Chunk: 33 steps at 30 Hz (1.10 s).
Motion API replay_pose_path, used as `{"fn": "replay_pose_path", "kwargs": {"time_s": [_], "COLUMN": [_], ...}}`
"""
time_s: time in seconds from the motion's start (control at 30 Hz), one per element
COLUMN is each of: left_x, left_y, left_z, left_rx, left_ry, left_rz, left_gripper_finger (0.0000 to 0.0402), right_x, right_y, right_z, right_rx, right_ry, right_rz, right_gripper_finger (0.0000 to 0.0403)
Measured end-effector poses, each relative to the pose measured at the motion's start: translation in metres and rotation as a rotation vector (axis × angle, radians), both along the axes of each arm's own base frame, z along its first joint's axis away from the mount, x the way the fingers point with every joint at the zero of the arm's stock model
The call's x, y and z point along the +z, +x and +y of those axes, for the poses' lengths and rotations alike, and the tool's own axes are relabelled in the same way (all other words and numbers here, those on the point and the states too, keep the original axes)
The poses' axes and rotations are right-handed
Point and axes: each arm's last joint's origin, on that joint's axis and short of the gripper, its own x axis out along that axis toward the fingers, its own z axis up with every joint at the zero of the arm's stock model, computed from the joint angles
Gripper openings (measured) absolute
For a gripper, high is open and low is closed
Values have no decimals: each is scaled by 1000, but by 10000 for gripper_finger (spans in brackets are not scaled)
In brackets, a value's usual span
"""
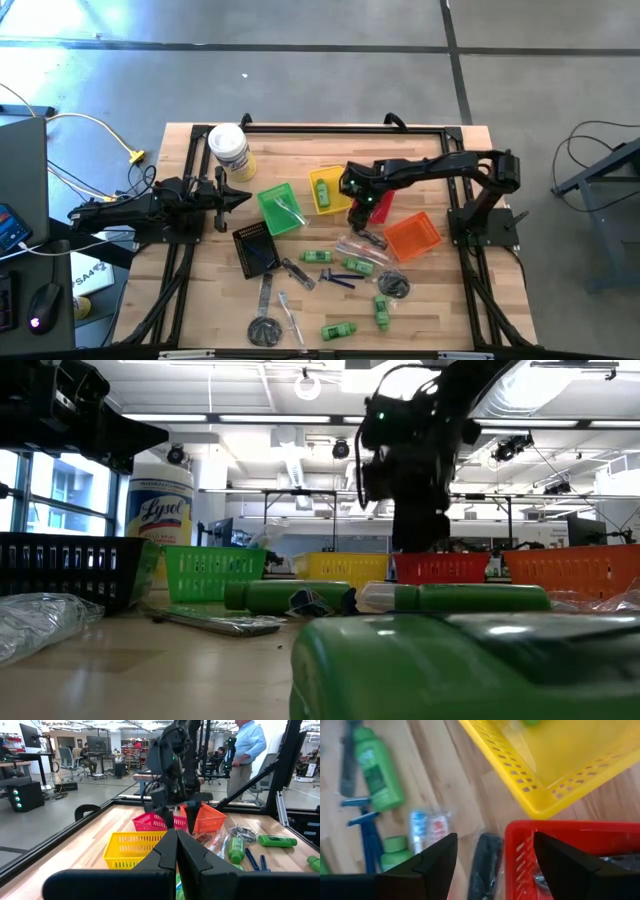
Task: Pick & Place Travel size toiletries
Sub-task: Adjust the red bin, then put the black hairbrush into the orange bin
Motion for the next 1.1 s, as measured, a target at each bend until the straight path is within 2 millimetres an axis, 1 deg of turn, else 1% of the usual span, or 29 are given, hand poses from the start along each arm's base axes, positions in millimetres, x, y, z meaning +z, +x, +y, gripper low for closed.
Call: {"fn": "replay_pose_path", "kwargs": {"time_s": [0.13,0.23,0.3,0.37,0.47,0.53,0.6,0.63,0.7,0.8,0.97,1.0,1.1], "left_x": [0,-1,-1,-1,-1,-1,-1,-2,-2,-2,-2,-2,-2], "left_y": [0,0,0,0,0,0,0,0,0,0,0,0,0], "left_z": [0,0,0,0,0,0,0,0,0,0,0,0,0], "left_rx": [0,0,0,0,0,0,0,0,0,0,0,0,1], "left_ry": [0,-1,-1,-1,-1,-1,-2,-2,-2,-1,-1,-1,-1], "left_rz": [1,6,9,9,8,10,14,16,16,16,16,16,16], "left_gripper_finger": [0,0,0,0,0,0,0,0,0,0,0,0,0], "right_x": [29,61,87,111,142,156,162,162,153,130,76,67,50], "right_y": [-13,-26,-35,-49,-74,-94,-114,-124,-142,-161,-176,-178,-183], "right_z": [1,4,9,15,26,33,39,42,46,50,53,54,57], "right_rx": [11,38,56,56,45,34,22,17,11,-34,-80,-81,-75], "right_ry": [-25,-106,-207,-316,-439,-479,-493,-494,-493,-517,-537,-529,-490], "right_rz": [-67,-179,-288,-386,-587,-737,-879,-931,-1003,-1043,-1035,-1050,-1136], "right_gripper_finger": [251,245,239,232,219,208,195,188,172,144,83,70,28]}}
